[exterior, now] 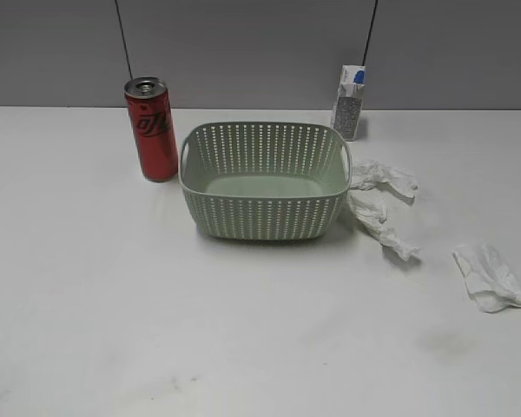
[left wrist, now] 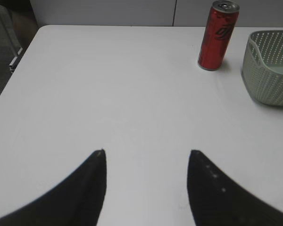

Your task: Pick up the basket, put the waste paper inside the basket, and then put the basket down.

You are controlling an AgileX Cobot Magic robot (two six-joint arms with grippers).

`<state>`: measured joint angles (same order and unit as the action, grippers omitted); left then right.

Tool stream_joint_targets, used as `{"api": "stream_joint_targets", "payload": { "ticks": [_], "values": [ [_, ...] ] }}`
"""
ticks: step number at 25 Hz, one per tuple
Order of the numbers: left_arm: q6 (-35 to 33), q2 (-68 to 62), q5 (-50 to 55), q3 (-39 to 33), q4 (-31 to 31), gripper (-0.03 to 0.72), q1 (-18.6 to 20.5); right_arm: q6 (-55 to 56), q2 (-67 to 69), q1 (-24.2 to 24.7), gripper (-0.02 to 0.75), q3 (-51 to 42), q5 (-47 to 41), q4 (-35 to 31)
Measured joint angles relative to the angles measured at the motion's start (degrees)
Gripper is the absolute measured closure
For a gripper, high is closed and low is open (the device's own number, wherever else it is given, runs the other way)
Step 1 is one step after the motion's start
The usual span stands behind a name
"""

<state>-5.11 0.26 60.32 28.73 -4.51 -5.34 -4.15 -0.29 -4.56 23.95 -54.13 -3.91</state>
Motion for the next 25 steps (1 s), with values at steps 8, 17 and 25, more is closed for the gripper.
{"api": "stream_joint_targets", "payload": {
  "ticks": [8,17,25],
  "values": [
    [0.0,0.0,0.0,0.0,0.0,0.269,0.0,0.0,0.0,0.0,0.146,0.0,0.0,0.0],
    [0.0,0.0,0.0,0.0,0.0,0.270,0.0,0.0,0.0,0.0,0.146,0.0,0.0,0.1],
    [0.1,0.0,0.0,0.0,0.0,0.270,0.0,0.0,0.0,0.0,0.146,0.0,0.0,0.1]
  ]
}}
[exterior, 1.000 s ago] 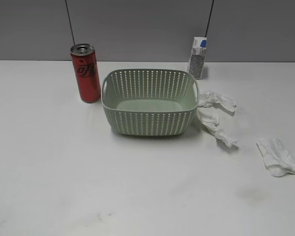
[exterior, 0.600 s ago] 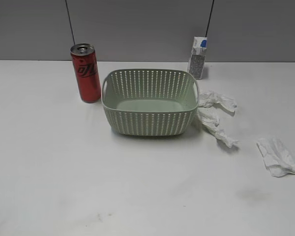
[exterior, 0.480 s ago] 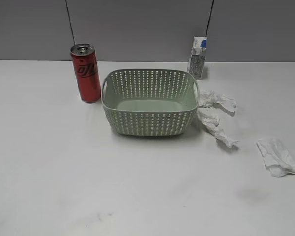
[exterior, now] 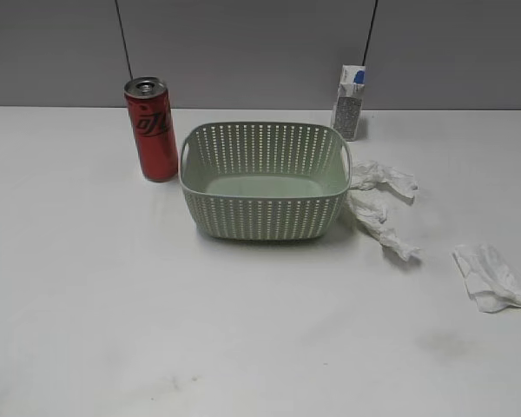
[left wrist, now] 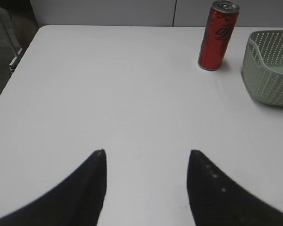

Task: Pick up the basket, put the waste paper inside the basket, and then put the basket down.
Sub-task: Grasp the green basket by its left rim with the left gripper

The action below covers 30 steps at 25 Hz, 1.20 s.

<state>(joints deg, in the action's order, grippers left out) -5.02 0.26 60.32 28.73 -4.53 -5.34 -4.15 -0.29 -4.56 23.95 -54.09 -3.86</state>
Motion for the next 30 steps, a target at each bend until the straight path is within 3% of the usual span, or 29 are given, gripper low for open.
{"api": "stream_joint_targets", "payload": {
  "ticks": [12,19,25,30],
  "values": [
    [0.0,0.0,0.0,0.0,0.0,0.272,0.0,0.0,0.0,0.0,0.147,0.0,0.0,0.1],
    [-0.1,-4.0,-1.0,0.4,-0.3,0.063,0.0,0.0,0.0,0.0,0.146,0.0,0.0,0.1],
    [-0.3,-16.3,-14.1,2.7,-1.7,0.069,0.0,0.0,0.0,0.0,0.147,0.0,0.0,0.1],
    [-5.3,-30.2,-24.0,5.4,-6.9,0.083,-0.2,0.0,0.0,0.0,0.147,0.0,0.0,0.1]
  ]
}}
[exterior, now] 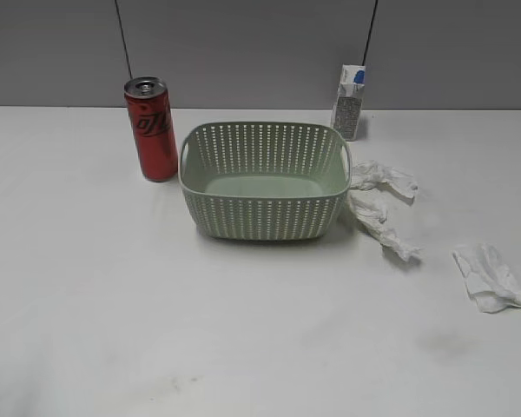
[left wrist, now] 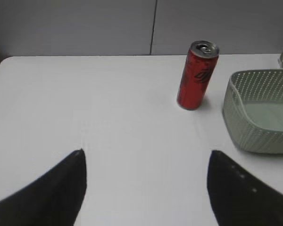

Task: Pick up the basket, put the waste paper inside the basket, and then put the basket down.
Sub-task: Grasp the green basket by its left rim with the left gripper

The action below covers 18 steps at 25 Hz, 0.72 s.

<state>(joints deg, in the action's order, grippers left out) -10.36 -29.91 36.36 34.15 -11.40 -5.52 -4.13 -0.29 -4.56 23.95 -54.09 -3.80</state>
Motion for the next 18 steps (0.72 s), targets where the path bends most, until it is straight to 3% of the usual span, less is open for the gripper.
{"api": "stream_joint_targets", "payload": {
  "ticks": [3,13,18],
  "values": [
    [-2.3,-9.3,-2.7,3.2,-1.9,0.090,-2.0,0.0,0.0,0.0,0.147,0.0,0.0,0.0],
    [-2.9,-40.4,-2.1,21.0,-0.8,0.095,-14.2,0.0,0.0,0.0,0.147,0.0,0.0,0.0],
    [0.3,-55.3,3.6,32.8,-0.8,0.096,-16.5,0.0,0.0,0.0,0.147,0.0,0.0,0.0]
  ]
}}
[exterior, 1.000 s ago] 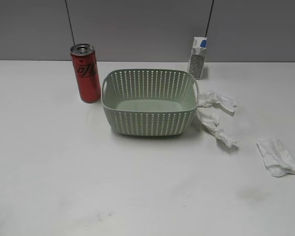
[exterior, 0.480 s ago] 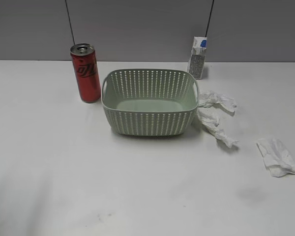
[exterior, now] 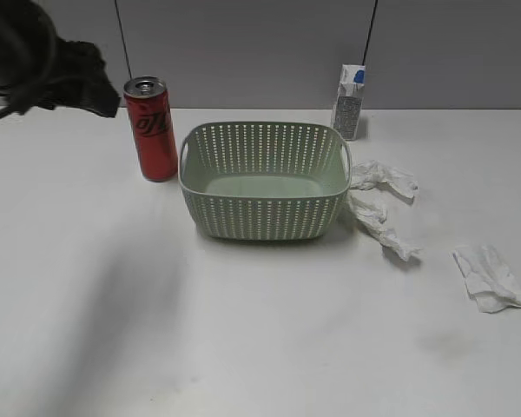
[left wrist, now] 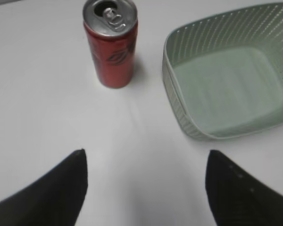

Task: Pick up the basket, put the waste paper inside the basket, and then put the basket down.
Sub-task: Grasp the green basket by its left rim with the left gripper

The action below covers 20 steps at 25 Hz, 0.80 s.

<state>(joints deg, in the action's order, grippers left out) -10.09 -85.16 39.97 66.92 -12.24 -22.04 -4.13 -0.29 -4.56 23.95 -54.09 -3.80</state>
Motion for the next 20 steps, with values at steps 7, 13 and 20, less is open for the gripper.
{"api": "stream_joint_targets", "payload": {
  "ticks": [7,13,20],
  "values": [
    [6.3,-17.8,6.9,16.1,0.7,0.096,-2.3,0.0,0.0,0.0,0.147,0.0,0.0,0.0],
    [11.7,-30.8,13.3,27.2,3.3,0.096,-3.8,0.1,0.0,0.0,0.147,0.0,0.0,0.0],
    [19.6,-39.7,17.3,36.0,7.9,0.097,-6.2,0.2,0.0,0.0,0.147,0.0,0.0,0.1]
  ]
}}
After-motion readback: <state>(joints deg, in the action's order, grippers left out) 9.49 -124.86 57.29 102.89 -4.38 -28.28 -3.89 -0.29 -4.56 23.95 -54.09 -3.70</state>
